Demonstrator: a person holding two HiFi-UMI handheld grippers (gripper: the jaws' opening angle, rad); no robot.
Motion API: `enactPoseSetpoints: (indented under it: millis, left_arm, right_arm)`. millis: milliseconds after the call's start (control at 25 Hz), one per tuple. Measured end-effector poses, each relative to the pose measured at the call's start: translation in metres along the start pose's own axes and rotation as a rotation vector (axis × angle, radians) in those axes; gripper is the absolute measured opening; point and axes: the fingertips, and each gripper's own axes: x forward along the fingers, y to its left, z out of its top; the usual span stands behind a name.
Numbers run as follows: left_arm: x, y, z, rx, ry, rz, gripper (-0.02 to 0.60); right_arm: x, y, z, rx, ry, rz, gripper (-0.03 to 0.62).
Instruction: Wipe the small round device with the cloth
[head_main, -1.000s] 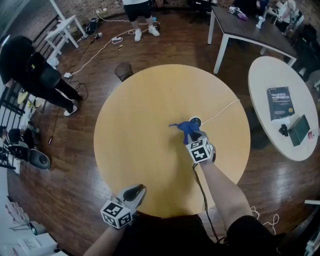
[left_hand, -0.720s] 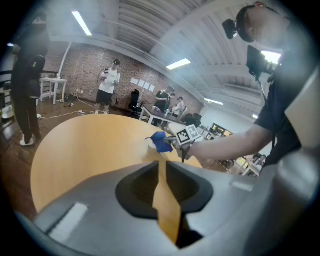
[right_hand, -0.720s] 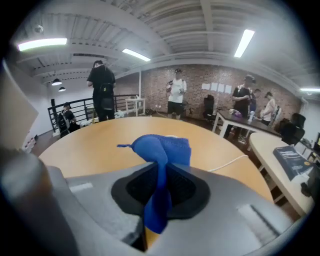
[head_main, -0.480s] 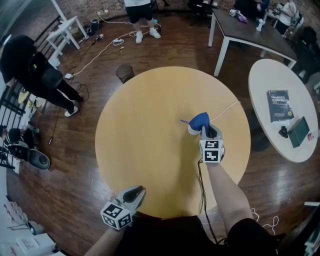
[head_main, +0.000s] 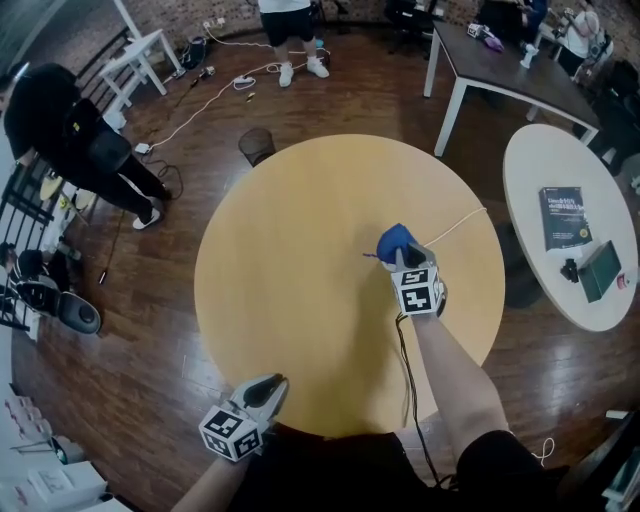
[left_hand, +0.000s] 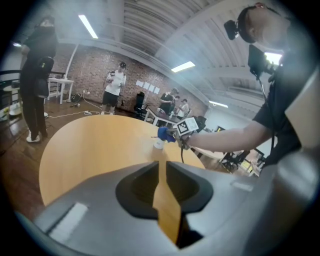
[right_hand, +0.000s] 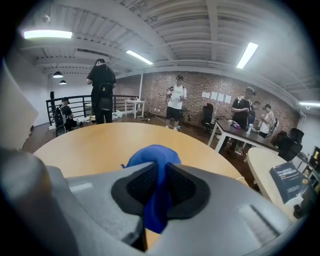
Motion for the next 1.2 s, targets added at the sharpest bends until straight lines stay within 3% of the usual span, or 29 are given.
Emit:
enactPoseSetpoints:
  millis: [160, 520, 640, 840, 920, 1080, 1200]
  left_arm:
    - [-0.018, 0.011, 0.008, -0.005, -0.023, 0.029, 0.051]
    - [0.001, 0.003, 0.006, -0.013, -0.002, -0.011, 0.052]
    - [0.011, -0.004, 0.008, 0.007, 0.008, -0.03, 0.052]
    - [0.016, -0.011, 0.01, 0.032, 0.021, -0.035, 0.052]
    - [0.013, -0.009, 0.009, 0.033, 0.025, -0.026, 0.052]
    - [0.014, -0.008, 0.008, 0.024, 0.032, -0.028, 0.052]
    - [0.02, -0.014, 0.007, 0.036, 0.038, -0.041, 0.052]
  right_arm:
    - [0.01, 0.027, 0.012, -0.033, -0.023, 0.028, 0.048]
    - [-0.002, 0.035, 0.008, -0.053, 0.007, 0.09, 0.048]
    - [0.001, 0.049, -0.012, -0.066, 0.071, 0.16, 0.048]
    - [0.002, 0.061, -0.061, 0.028, 0.172, 0.214, 0.048]
    - [-0.006, 0.06, -0.056, 0.067, 0.116, 0.205, 0.048]
    - [-0.025, 0.036, -0.007, 0.051, -0.112, 0.11, 0.048]
    - [-0.02, 0.011, 0.006, 0.044, -0.132, 0.055, 0.048]
